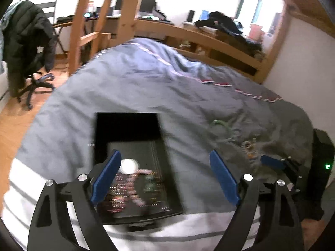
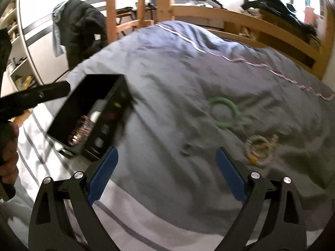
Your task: Organize jewelry
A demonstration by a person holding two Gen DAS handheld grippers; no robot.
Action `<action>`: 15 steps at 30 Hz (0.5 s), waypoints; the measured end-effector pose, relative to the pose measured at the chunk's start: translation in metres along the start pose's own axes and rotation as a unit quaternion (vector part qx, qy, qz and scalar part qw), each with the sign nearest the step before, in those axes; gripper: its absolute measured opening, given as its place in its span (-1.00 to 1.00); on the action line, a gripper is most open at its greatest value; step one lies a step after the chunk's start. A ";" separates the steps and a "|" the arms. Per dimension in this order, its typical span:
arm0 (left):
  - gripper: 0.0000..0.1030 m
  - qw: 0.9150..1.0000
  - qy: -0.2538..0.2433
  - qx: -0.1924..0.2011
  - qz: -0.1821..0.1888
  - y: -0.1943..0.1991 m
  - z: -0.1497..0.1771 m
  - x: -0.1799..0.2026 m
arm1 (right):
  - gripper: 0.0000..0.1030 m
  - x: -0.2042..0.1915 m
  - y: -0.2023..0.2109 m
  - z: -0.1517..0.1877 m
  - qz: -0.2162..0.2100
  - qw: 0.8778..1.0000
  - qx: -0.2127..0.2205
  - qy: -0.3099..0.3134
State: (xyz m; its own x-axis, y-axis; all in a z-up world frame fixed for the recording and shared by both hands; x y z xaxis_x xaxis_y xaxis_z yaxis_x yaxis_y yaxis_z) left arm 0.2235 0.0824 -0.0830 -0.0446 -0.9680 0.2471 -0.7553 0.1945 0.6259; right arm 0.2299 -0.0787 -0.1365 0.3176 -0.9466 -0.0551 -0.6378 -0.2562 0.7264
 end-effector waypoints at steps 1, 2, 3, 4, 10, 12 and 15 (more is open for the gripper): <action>0.65 1.000 0.003 0.003 0.009 -0.003 0.001 0.009 | 0.81 0.011 0.004 0.005 0.006 1.000 -0.001 -0.003; 0.65 1.000 0.008 0.007 0.022 -0.007 0.002 0.021 | 0.81 0.017 0.005 0.006 0.009 1.000 -0.002 -0.005; 0.65 0.999 0.009 0.009 0.032 -0.012 0.004 0.031 | 0.81 0.025 0.008 0.009 0.013 1.000 -0.002 -0.007; 0.65 0.999 0.008 0.010 0.037 -0.016 0.007 0.039 | 0.81 0.033 0.011 0.011 0.016 1.000 -0.001 -0.011; 0.65 0.998 -0.032 -0.026 0.043 -0.059 0.037 0.079 | 0.83 0.075 0.023 0.025 0.031 0.999 0.003 -0.026; 0.65 0.997 -0.048 -0.037 0.043 -0.070 0.046 0.086 | 0.83 0.088 0.022 0.029 0.036 0.999 0.006 -0.032; 0.65 0.996 -0.068 -0.042 0.049 -0.081 0.053 0.097 | 0.83 0.111 0.020 0.035 0.059 0.997 0.015 -0.052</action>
Point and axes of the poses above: each gripper's, at about its wrist camera, not at the fingertips, and y roughly against the way its jaws point, x to its right, z to its underside, the point moved 10 cm from there along -y, roughly the way its jaws point, and after that the axes turned 3 degrees about x, right-handed, at the moved point
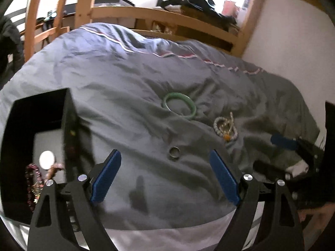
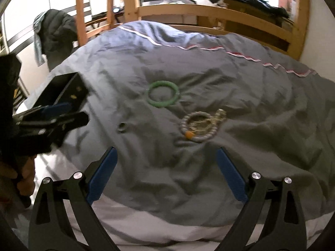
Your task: Organize jewelry
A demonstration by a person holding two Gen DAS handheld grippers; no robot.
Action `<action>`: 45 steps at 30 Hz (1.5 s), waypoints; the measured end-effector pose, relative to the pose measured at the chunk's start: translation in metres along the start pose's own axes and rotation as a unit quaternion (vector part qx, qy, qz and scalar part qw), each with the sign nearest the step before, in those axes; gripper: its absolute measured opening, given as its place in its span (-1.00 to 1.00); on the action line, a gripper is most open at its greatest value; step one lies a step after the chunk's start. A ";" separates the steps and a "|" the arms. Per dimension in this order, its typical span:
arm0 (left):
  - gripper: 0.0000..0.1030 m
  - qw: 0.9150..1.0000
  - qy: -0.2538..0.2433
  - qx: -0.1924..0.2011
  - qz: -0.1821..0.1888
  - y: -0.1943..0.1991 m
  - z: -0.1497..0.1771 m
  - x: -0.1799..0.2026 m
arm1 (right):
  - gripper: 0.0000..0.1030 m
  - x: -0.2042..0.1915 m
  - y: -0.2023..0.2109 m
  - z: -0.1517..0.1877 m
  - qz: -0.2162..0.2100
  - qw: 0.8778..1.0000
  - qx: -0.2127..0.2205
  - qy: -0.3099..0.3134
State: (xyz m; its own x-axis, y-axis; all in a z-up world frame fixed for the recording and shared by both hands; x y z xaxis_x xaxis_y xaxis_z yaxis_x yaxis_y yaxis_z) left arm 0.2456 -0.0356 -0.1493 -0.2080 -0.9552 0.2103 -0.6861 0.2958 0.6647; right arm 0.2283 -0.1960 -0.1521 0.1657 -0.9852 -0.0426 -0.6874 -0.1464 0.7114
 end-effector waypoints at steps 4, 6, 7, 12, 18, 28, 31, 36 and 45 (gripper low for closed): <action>0.54 0.999 -0.030 -0.010 0.007 -0.013 0.009 0.012 | 0.82 0.028 -0.011 0.006 0.003 0.999 0.006 -0.047; 0.34 0.999 -0.043 -0.015 0.012 -0.021 0.012 0.018 | 0.81 0.038 -0.019 0.006 -0.006 0.997 0.009 -0.072; 0.29 0.999 -0.048 -0.019 0.017 -0.026 0.013 0.022 | 0.74 0.041 -0.022 0.005 -0.010 0.997 0.013 -0.082; 0.13 0.997 -0.060 -0.032 0.029 -0.047 0.019 0.031 | 0.41 0.047 -0.045 0.004 -0.042 0.990 0.025 -0.132; -0.05 0.997 -0.056 -0.036 0.034 -0.063 0.020 0.033 | 0.31 0.047 -0.073 -0.006 -0.035 0.991 0.017 -0.125; -0.76 0.998 -0.038 -0.050 0.023 -0.066 0.025 0.025 | -0.40 0.056 -0.089 0.003 -0.053 0.987 -0.001 -0.151; -0.77 0.998 -0.046 -0.048 0.024 -0.064 0.025 0.030 | -0.46 0.055 -0.086 0.003 -0.050 0.988 0.002 -0.143; -0.77 0.997 -0.051 -0.058 0.025 -0.067 0.030 0.032 | -0.49 0.054 -0.090 0.005 -0.055 0.988 -0.008 -0.143; -0.77 0.998 -0.049 -0.050 0.004 -0.067 0.029 0.025 | -0.55 0.051 -0.098 0.002 -0.067 0.987 -0.008 -0.144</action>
Point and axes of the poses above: each gripper's, at about its wrist camera, not at the fingertips, and y roughly against the way its jaws point, x to its right, z to its underside, the point moved 10 cm from there along -y, roughly the way its jaws point, and after that the axes turned 3 degrees about x, right-handed, at the moved point
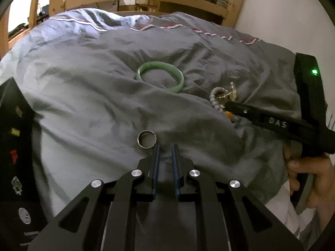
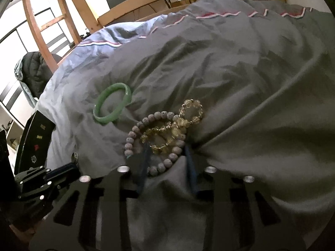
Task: Organize jewelry
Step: 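Grasp the dark ring with the left tool while the right tool grasps the beaded bracelets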
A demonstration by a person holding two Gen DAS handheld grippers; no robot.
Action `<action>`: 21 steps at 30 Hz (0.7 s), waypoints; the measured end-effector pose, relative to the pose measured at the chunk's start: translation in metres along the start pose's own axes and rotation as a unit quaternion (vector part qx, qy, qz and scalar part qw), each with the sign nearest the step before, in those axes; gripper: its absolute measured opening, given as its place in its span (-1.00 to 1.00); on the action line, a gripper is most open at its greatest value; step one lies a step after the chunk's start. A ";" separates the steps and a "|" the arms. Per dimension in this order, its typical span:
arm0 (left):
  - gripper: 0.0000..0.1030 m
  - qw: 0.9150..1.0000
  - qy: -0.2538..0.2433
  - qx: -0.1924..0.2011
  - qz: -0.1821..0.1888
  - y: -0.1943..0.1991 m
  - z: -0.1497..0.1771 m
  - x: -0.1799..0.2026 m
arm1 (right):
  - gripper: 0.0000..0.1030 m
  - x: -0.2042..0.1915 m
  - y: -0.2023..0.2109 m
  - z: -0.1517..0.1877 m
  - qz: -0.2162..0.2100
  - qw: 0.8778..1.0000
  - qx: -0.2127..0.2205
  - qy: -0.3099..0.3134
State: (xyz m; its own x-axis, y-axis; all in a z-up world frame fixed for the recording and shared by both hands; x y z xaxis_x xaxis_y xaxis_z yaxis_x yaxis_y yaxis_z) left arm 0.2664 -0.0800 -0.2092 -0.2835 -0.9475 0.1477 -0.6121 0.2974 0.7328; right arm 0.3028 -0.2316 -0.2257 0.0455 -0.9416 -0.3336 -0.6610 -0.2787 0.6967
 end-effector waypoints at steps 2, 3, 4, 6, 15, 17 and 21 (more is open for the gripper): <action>-0.68 1.000 -0.003 0.002 -0.006 0.000 -0.001 -0.002 | -0.63 -0.002 0.004 -0.003 -0.002 1.000 0.009 0.001; -0.49 1.000 -0.007 0.002 -0.010 0.000 -0.001 -0.003 | -0.63 -0.002 0.005 -0.004 -0.001 1.000 0.011 0.001; -0.37 1.000 -0.012 0.007 -0.016 0.001 -0.001 -0.003 | -0.63 -0.002 0.005 -0.004 0.002 1.000 0.008 0.002; 0.01 0.999 -0.015 0.022 -0.024 0.006 -0.005 -0.004 | -0.60 -0.002 0.001 -0.001 0.003 1.000 -0.006 0.000; 0.19 0.999 -0.002 0.037 -0.036 -0.004 -0.020 -0.014 | -0.61 0.002 -0.003 0.002 -0.011 1.000 -0.011 -0.014; 0.08 0.999 0.005 0.034 -0.029 -0.005 -0.019 -0.016 | -0.62 0.000 -0.002 0.001 -0.012 1.000 -0.008 -0.012; -0.58 1.000 0.022 0.020 -0.007 -0.009 -0.017 -0.019 | -0.62 -0.003 0.000 -0.001 -0.013 1.000 -0.001 -0.006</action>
Point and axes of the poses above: each gripper's, at about its wrist camera, not at the fingertips, and y roughly against the way its jaws point, x to its right, z to its underside, the point moved 10 cm from there along -y, roughly the way its jaws point, and after that the axes turned 3 degrees about x, right-handed, at the moved point
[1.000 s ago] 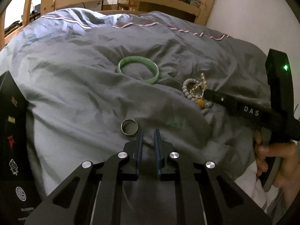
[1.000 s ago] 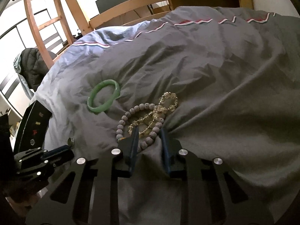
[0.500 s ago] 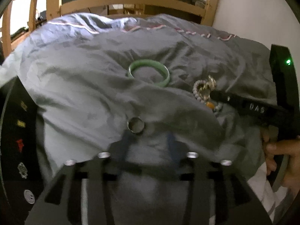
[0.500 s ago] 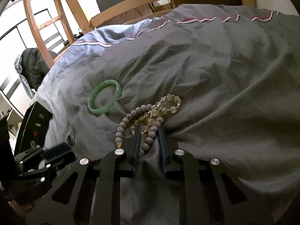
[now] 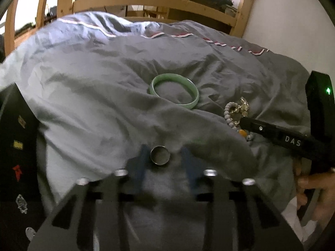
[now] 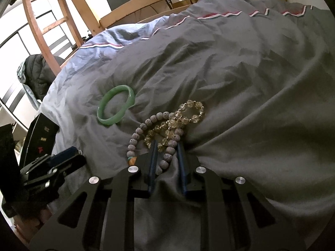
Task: Organize jewelry
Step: 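Grasp the dark ring with the left tool while the right tool grasps the beaded bracelets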
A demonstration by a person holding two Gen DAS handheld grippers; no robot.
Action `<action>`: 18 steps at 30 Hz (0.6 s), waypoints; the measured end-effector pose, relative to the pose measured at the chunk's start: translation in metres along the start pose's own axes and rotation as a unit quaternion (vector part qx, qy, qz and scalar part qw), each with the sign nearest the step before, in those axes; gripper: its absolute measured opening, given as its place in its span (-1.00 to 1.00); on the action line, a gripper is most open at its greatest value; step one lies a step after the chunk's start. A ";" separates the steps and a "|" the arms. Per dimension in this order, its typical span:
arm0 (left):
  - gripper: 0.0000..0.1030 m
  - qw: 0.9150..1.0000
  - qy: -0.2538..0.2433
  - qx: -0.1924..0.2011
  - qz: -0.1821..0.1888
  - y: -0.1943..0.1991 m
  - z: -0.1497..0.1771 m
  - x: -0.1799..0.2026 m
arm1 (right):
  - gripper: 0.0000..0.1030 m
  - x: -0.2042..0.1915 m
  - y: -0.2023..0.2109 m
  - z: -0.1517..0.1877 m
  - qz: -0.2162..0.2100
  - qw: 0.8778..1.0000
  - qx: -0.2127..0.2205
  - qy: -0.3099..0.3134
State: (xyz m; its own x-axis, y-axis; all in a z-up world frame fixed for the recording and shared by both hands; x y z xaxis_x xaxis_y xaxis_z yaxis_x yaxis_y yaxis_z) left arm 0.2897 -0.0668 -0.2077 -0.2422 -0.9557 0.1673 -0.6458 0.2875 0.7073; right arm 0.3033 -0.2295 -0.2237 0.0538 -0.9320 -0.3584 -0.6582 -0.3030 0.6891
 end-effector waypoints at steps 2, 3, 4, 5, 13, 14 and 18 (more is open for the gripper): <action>-0.62 1.000 0.006 -0.005 0.001 -0.002 0.001 -0.003 | -0.63 -0.002 0.002 -0.002 -0.001 1.000 0.004 0.002; -0.62 1.000 0.007 -0.004 0.001 -0.002 0.001 -0.003 | -0.66 -0.003 0.004 -0.003 -0.001 1.000 0.008 0.003; -0.62 1.000 0.005 -0.002 0.000 -0.001 0.001 -0.002 | -0.68 -0.003 0.006 -0.004 -0.003 1.000 0.010 0.003; -0.62 1.000 0.002 -0.001 -0.001 -0.001 0.001 -0.001 | -0.69 -0.004 0.008 -0.005 -0.005 1.000 0.014 0.003; -0.62 1.000 -0.011 0.001 -0.005 0.001 -0.001 0.005 | -0.73 -0.010 0.028 -0.022 -0.025 0.998 0.050 -0.002; -0.62 1.000 -0.013 0.000 -0.006 0.000 -0.001 0.005 | -0.73 -0.010 0.029 -0.023 -0.023 0.998 0.051 -0.002; -0.62 1.000 -0.012 -0.002 -0.007 -0.001 -0.001 0.005 | -0.67 0.001 0.014 -0.014 -0.003 1.000 0.014 -0.019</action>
State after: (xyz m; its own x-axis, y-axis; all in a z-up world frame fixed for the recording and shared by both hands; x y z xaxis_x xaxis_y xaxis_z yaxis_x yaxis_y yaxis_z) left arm 0.2893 -0.0715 -0.2068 -0.2510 -0.9578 0.1400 -0.6461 0.2735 0.7126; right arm 0.3048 -0.2376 -0.2059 0.0291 -0.9221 -0.3859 -0.6792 -0.3015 0.6691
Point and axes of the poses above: each gripper's, at about its wrist camera, not at the fingertips, and y roughly against the way its jaws point, x to its right, z to its underside, the point moved 10 cm from there along -y, roughly the way its jaws point, and after that the axes turned 3 degrees about x, right-handed, at the moved point
